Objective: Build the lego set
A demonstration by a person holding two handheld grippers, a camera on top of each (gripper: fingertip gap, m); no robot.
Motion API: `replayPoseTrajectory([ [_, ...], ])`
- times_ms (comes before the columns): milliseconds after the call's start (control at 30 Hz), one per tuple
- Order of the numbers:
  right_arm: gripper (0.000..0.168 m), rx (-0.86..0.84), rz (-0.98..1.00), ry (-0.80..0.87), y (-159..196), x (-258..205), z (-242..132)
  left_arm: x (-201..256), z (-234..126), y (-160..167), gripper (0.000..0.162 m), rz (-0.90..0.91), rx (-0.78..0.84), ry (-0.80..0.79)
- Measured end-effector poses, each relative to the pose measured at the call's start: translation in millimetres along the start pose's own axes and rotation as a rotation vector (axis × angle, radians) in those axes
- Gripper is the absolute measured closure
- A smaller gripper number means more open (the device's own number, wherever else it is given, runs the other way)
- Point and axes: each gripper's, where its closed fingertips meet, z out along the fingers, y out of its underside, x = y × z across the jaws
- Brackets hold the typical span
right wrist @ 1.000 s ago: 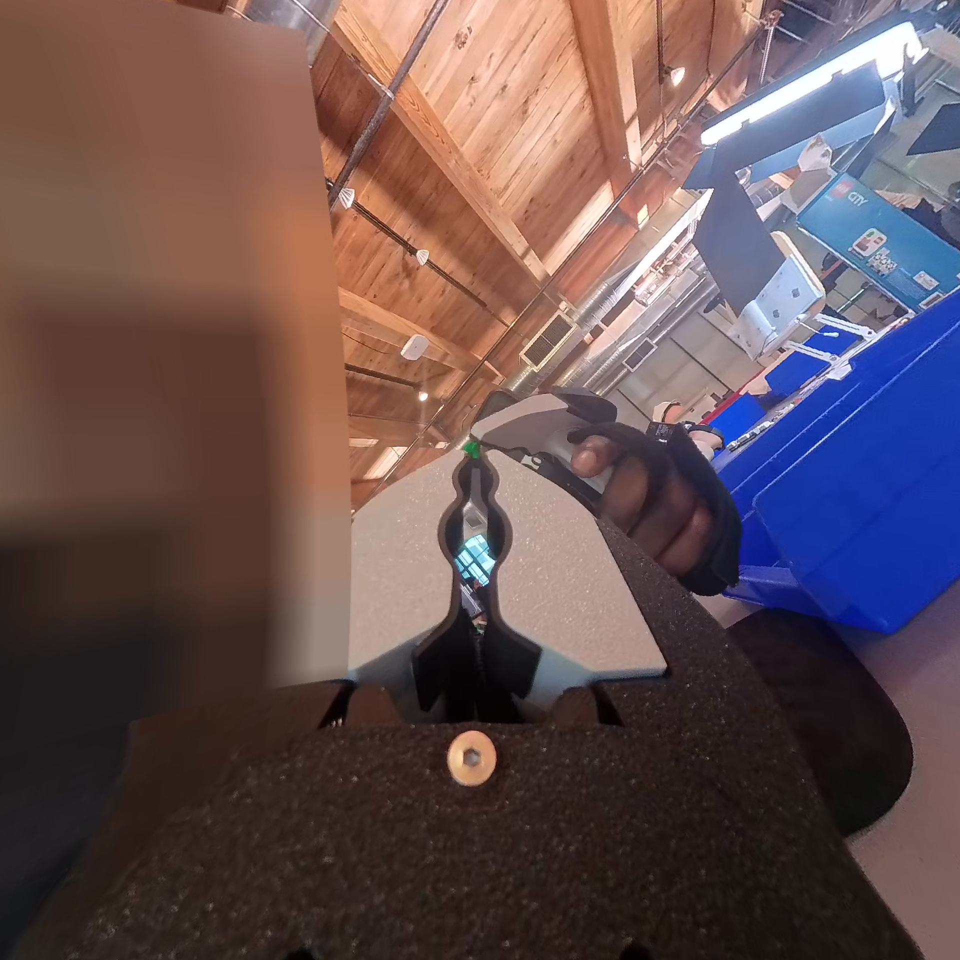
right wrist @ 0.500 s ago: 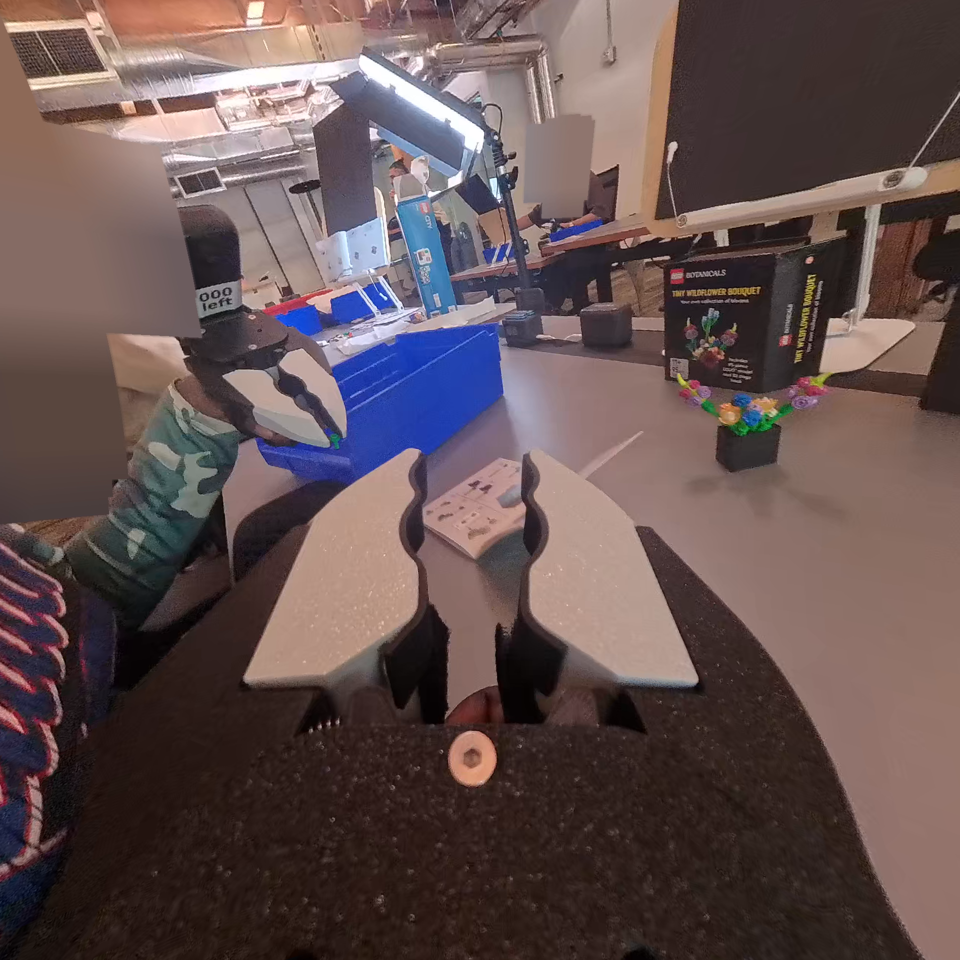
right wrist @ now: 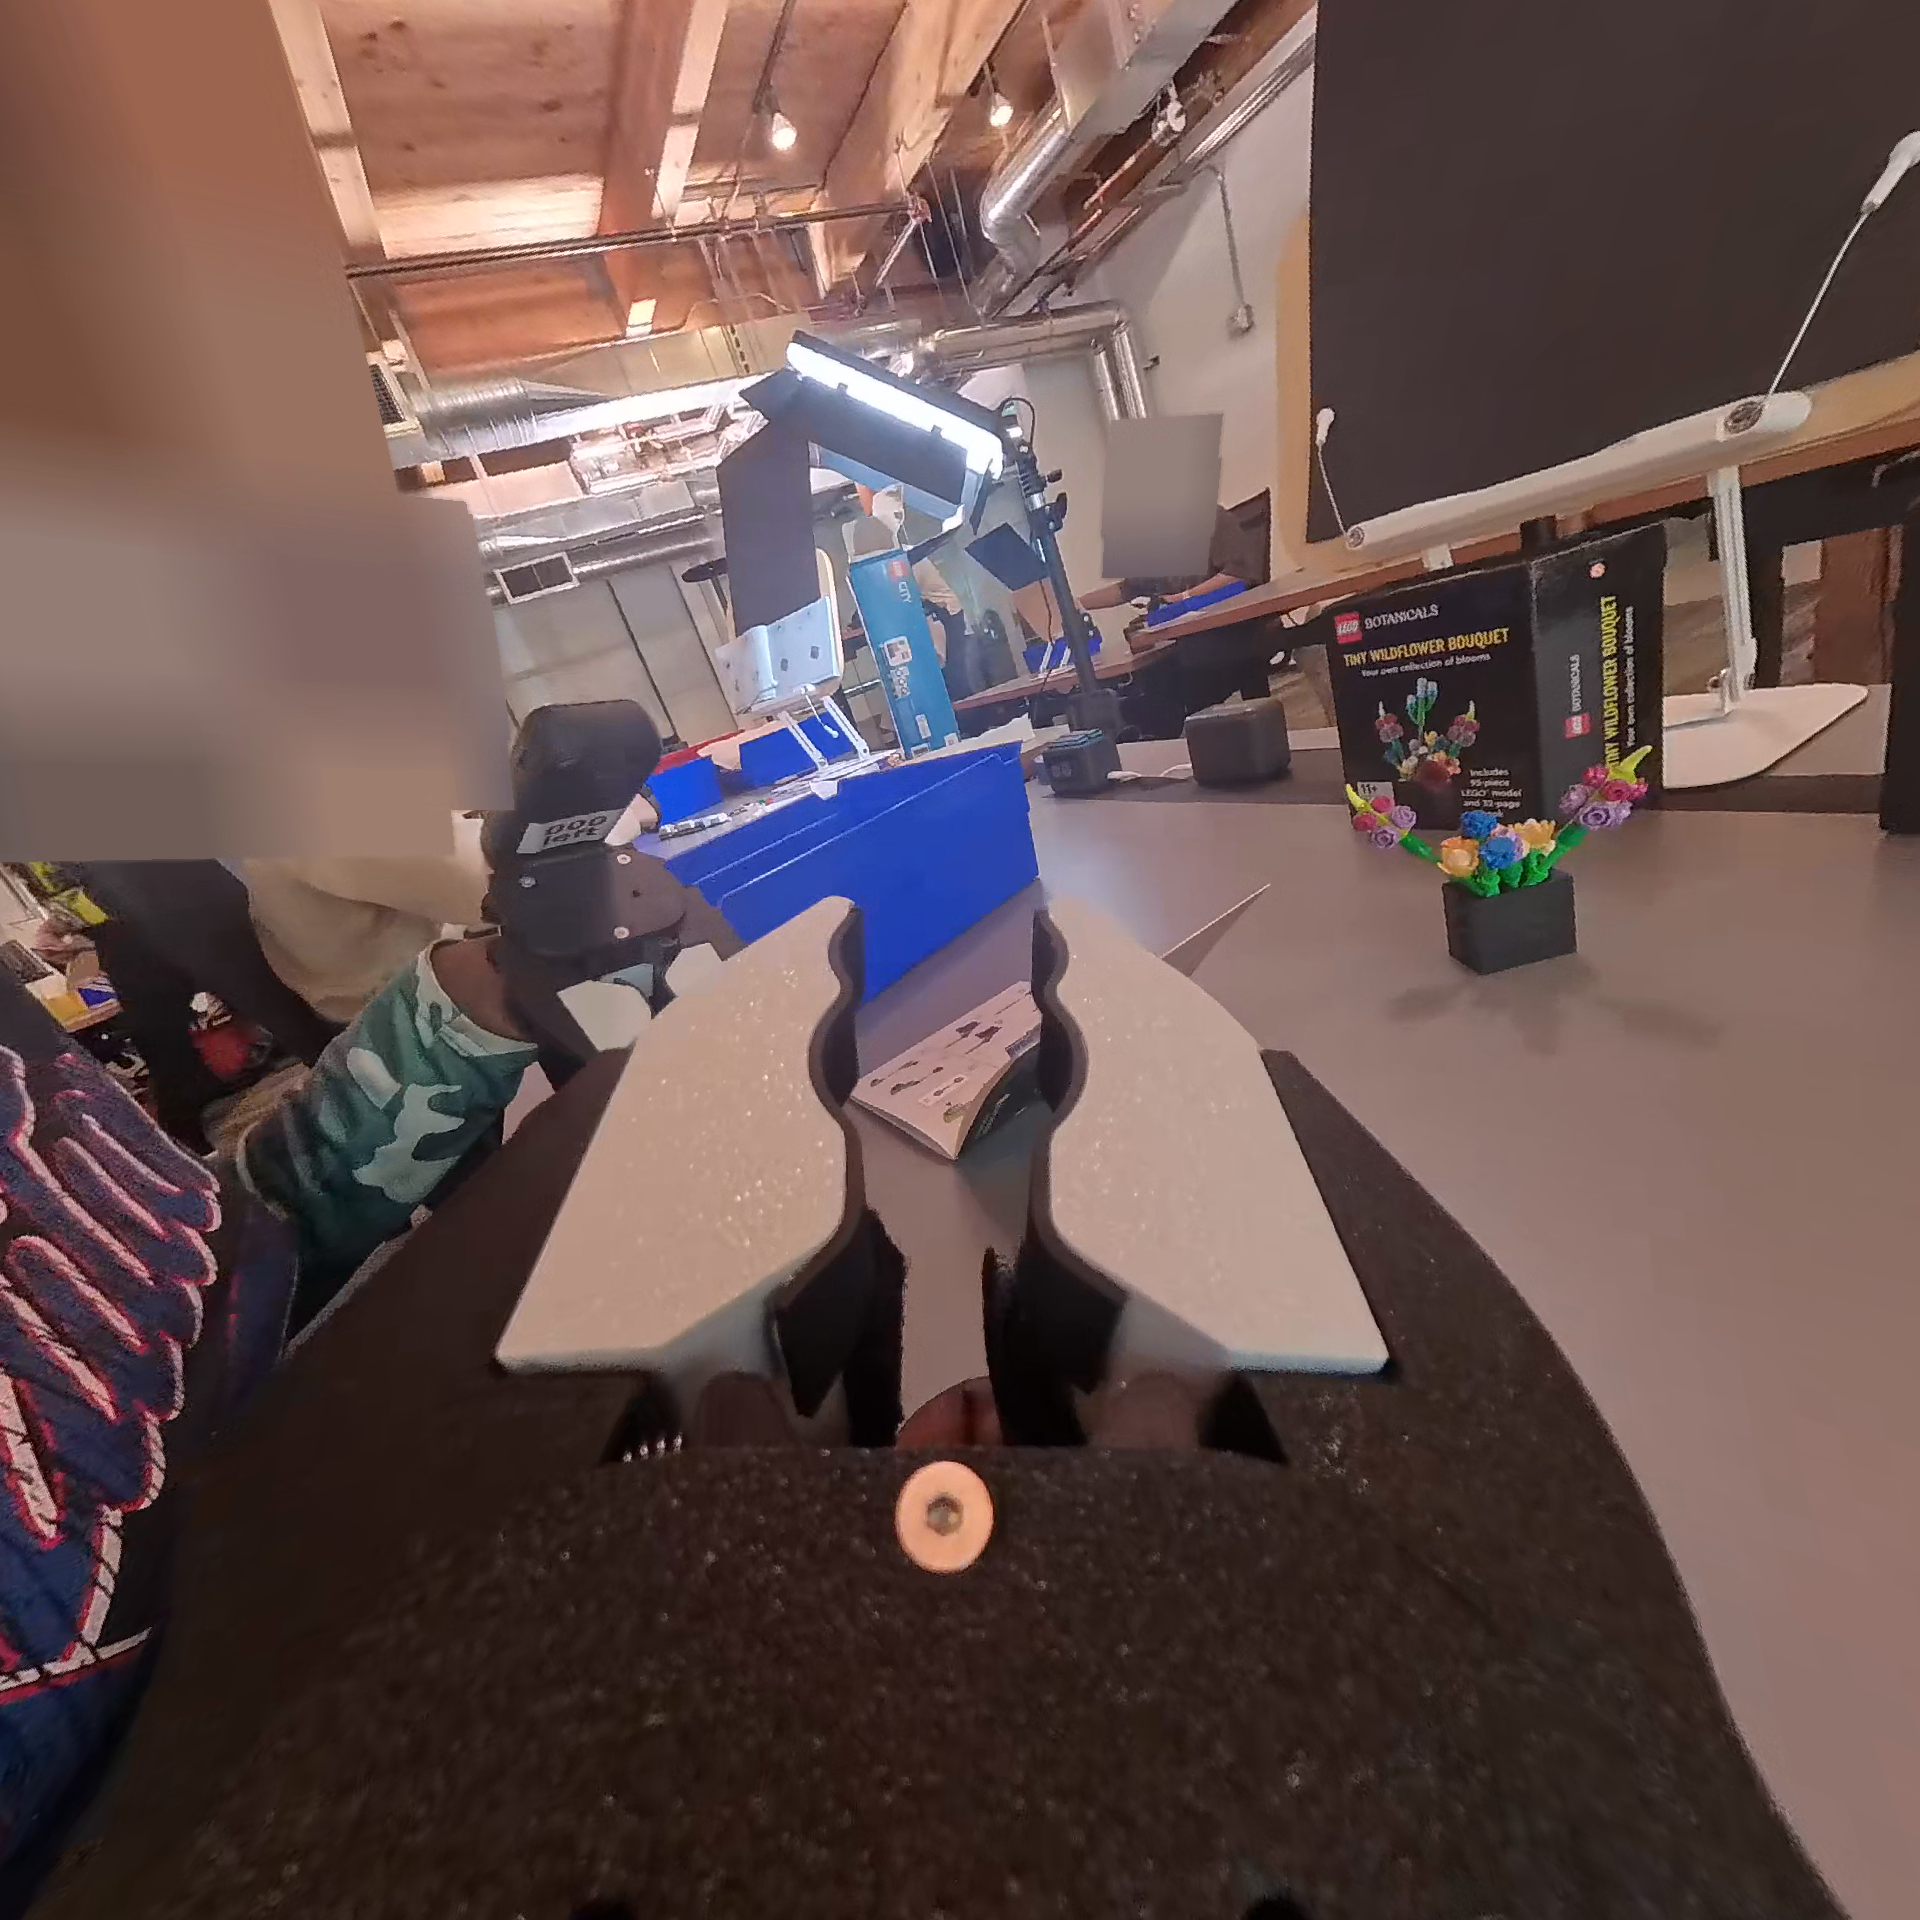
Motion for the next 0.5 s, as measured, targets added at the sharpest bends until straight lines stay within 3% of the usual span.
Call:
replayPoseTrajectory([
  [500, 0.138, -0.002, 0.073, 0.001, 3, 8, 0, 7, 21, -2, 0.154, 0.082, 0.035, 0.007],
])
